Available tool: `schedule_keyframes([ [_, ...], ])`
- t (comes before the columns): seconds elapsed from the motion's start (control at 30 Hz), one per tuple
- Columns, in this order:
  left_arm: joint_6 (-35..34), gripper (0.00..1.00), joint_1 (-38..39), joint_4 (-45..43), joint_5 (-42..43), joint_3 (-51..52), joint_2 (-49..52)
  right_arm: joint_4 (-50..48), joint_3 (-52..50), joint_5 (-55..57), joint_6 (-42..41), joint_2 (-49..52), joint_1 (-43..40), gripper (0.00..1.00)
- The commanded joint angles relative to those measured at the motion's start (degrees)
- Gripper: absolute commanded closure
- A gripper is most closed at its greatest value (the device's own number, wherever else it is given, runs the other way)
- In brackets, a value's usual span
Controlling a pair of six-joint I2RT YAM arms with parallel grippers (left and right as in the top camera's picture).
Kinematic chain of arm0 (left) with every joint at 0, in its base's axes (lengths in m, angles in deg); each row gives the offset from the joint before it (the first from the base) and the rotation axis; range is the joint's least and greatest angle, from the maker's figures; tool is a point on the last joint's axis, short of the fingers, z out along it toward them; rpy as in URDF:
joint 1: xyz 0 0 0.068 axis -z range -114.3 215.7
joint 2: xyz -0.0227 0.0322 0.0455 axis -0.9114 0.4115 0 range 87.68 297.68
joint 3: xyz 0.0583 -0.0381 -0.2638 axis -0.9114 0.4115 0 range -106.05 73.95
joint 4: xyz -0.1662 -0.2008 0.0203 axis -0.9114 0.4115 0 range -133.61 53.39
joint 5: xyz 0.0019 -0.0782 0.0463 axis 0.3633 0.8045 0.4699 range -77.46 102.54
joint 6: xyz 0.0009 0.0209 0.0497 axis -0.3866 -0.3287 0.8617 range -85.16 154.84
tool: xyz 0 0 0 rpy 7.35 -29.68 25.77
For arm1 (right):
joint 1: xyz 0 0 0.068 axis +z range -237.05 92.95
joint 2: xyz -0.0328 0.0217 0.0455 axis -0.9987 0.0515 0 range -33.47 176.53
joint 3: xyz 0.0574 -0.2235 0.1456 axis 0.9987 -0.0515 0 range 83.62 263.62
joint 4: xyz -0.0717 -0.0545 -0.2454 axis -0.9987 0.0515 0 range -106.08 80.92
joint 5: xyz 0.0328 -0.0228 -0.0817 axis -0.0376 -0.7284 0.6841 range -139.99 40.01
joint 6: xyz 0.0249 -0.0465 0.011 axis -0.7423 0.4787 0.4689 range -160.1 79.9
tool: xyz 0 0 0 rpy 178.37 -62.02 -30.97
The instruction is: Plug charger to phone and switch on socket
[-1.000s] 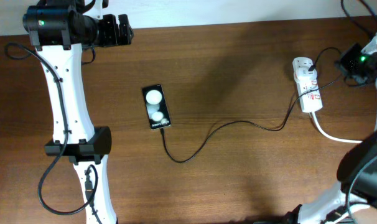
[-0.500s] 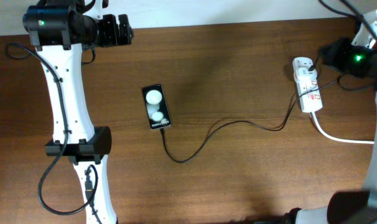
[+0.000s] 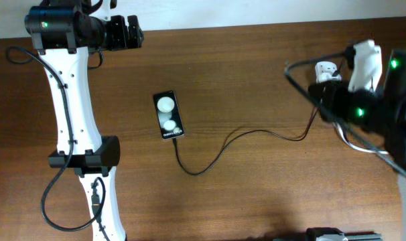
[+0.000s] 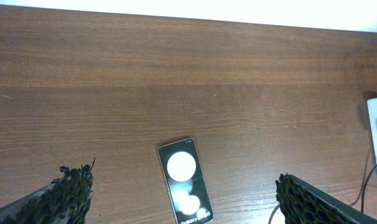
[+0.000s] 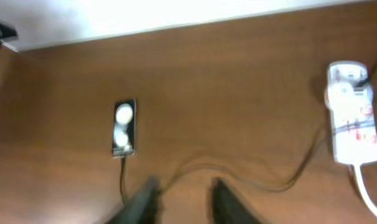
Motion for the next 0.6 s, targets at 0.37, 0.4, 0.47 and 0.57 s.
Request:
schedule_keyframes([
  [0.37, 0.09, 0.01, -0.2, 0.07, -0.39, -0.5, -1.25, 7.48, 0.48, 1.75, 1.05, -1.25, 0.55, 0.01],
  [0.4, 0.09, 0.01, -0.2, 0.07, -0.39, -0.5, -1.25, 7.96, 0.46, 1.77, 2.1, -1.27, 0.55, 0.02],
  [0.47, 0.09, 0.01, -0.2, 0.07, -0.39, -0.5, -1.25, 9.62, 0.48, 1.9, 4.92, -1.27, 0.55, 0.01],
  [0.57, 0.09, 0.01, -0.2, 0.07, -0.39, -0.5, -1.25, 11.13, 0.48, 3.74, 4.9, -1.27, 0.55, 0.01],
])
